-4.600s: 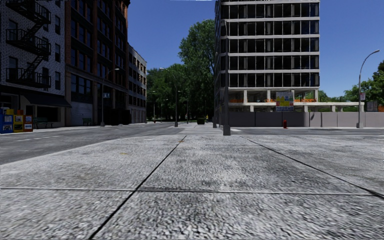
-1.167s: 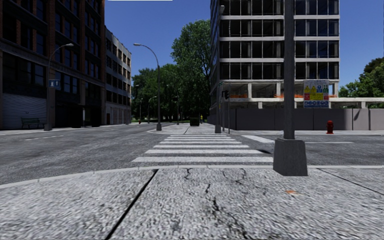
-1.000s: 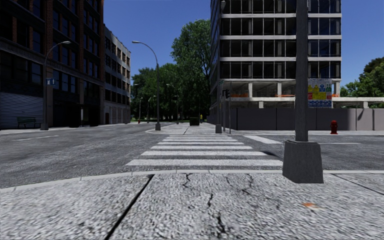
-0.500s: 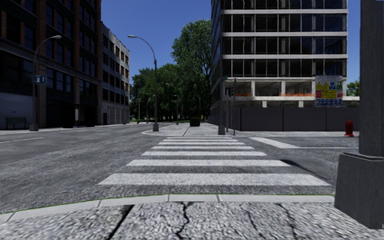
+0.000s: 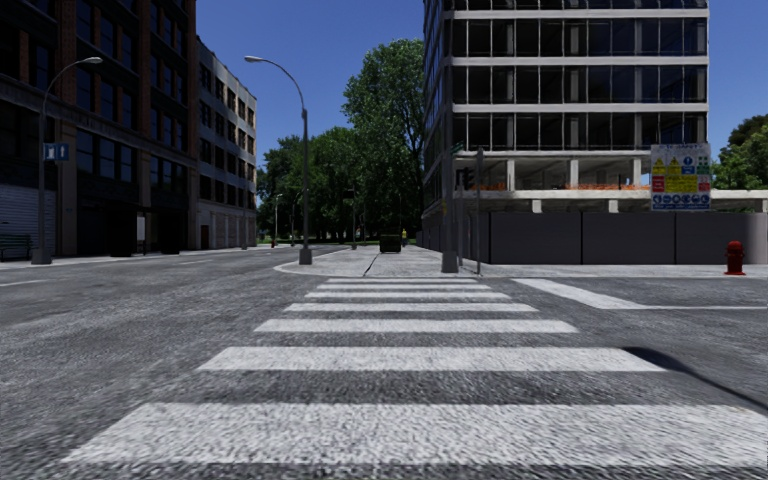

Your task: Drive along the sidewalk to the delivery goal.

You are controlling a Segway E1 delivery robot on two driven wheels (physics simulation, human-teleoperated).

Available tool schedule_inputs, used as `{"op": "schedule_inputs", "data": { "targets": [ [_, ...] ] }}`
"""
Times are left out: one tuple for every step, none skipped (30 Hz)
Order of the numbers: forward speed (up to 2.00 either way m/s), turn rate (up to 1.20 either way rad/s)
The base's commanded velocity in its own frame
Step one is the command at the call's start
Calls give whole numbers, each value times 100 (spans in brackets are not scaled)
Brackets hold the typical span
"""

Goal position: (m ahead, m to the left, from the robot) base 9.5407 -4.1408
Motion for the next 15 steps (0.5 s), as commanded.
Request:
{"op": "schedule_inputs", "data": {
  "targets": [
    [200, 0],
    [200, 0],
    [200, 0],
    [200, 0],
    [200, 0],
    [200, 0],
    [200, 0],
    [200, 0],
    [200, 0],
    [200, 0],
    [200, 0],
    [200, 0],
    [200, 0],
    [200, 0],
    [200, 0]
  ]
}}
